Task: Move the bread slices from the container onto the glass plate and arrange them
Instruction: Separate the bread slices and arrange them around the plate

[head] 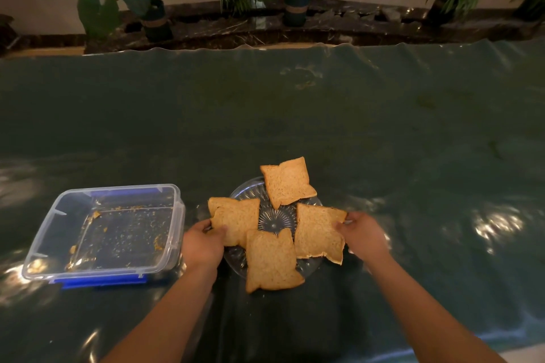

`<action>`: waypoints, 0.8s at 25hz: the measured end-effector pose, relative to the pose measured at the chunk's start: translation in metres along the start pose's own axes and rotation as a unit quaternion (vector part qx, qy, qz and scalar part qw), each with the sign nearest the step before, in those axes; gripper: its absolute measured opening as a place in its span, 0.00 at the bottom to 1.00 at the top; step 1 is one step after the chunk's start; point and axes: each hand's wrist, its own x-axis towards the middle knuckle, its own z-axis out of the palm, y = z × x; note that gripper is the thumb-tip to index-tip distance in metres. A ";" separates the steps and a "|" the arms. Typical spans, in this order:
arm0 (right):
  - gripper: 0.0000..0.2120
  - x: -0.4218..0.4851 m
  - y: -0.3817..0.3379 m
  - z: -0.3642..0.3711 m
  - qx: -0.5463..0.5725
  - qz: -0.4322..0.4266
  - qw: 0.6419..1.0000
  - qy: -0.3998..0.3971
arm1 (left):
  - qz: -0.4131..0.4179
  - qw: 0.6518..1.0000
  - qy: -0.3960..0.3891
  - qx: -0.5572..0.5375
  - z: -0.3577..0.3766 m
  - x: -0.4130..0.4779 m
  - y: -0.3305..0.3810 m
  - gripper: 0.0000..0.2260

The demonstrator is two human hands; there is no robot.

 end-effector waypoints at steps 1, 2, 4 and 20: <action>0.11 0.003 -0.001 0.001 0.012 -0.011 1.000 0.001 | 0.005 1.000 -0.001 0.008 0.000 0.000 0.000 0.22; 0.08 0.005 -0.003 0.002 0.018 -0.023 1.000 0.008 | 0.008 1.000 -0.002 0.017 0.000 0.000 0.000 0.22; 0.06 0.009 -0.005 0.002 0.013 -0.049 0.999 0.014 | 0.018 0.999 -0.003 0.037 -0.002 0.001 -0.001 0.22; 0.22 0.031 -0.038 0.005 -0.077 -0.165 0.978 0.099 | 0.091 0.993 0.043 0.066 -0.012 -0.041 -0.014 0.22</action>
